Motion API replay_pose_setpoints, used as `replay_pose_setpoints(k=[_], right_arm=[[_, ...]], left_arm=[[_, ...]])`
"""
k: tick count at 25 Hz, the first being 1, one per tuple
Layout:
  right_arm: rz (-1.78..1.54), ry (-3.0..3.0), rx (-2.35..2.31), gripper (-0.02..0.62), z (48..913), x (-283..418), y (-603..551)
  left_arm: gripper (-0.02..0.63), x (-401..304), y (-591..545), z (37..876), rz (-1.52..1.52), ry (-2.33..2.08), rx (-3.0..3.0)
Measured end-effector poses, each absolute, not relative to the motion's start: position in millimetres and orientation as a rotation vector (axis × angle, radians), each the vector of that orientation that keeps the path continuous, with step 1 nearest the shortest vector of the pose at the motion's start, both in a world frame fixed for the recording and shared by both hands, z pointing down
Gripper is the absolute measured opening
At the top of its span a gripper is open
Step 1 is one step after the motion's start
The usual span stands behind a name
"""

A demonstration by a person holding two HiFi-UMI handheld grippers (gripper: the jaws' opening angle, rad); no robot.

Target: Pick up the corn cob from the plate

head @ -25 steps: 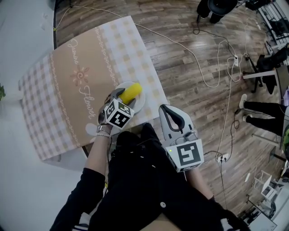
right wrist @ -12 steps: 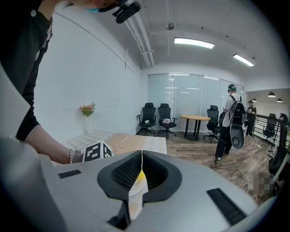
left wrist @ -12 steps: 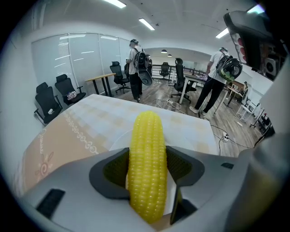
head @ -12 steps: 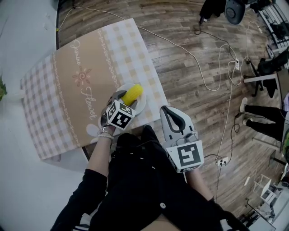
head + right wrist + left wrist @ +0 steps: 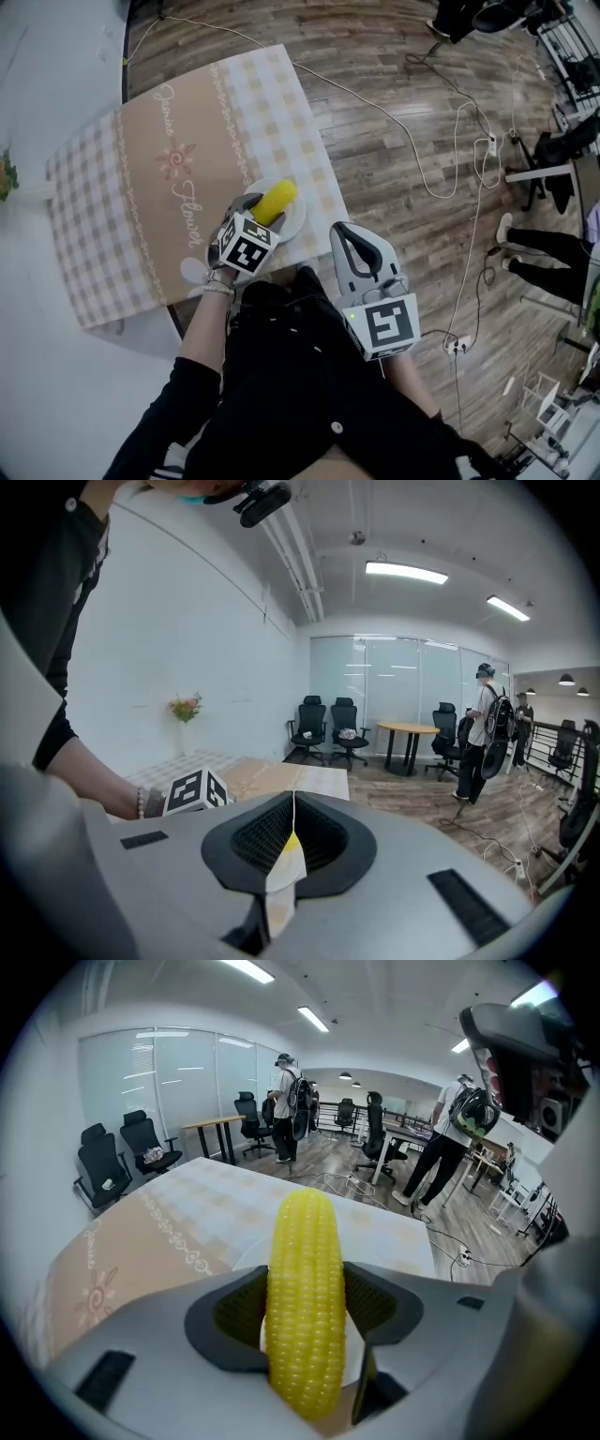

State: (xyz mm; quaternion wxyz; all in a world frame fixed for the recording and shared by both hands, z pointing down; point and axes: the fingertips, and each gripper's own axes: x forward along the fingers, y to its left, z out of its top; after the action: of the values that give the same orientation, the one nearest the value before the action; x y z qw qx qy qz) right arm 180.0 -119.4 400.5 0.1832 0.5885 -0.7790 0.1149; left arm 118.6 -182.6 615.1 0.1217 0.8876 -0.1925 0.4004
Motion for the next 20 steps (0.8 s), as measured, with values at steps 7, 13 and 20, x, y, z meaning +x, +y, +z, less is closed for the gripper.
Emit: replay_pose_setpoints(k=[7, 13, 20], right_arm=[[0.294, -2.209, 1.647, 0.043, 391.8, 173.2, -123.6], [0.258, -2.24, 1.613, 0.041, 385.9, 166.8, -126.8], [0.204, -2.273, 1.598, 0.041, 376.1, 163.7, -132.5]], left_arm=[[0.255, 114.8, -184.0, 593.6, 1.124, -0.593, 2.628], [0.255, 108.9, -185.2, 571.0, 1.03, -0.629, 2.626], [0.255, 106.2, -181.4, 540.9, 0.965, -0.644, 2.661]])
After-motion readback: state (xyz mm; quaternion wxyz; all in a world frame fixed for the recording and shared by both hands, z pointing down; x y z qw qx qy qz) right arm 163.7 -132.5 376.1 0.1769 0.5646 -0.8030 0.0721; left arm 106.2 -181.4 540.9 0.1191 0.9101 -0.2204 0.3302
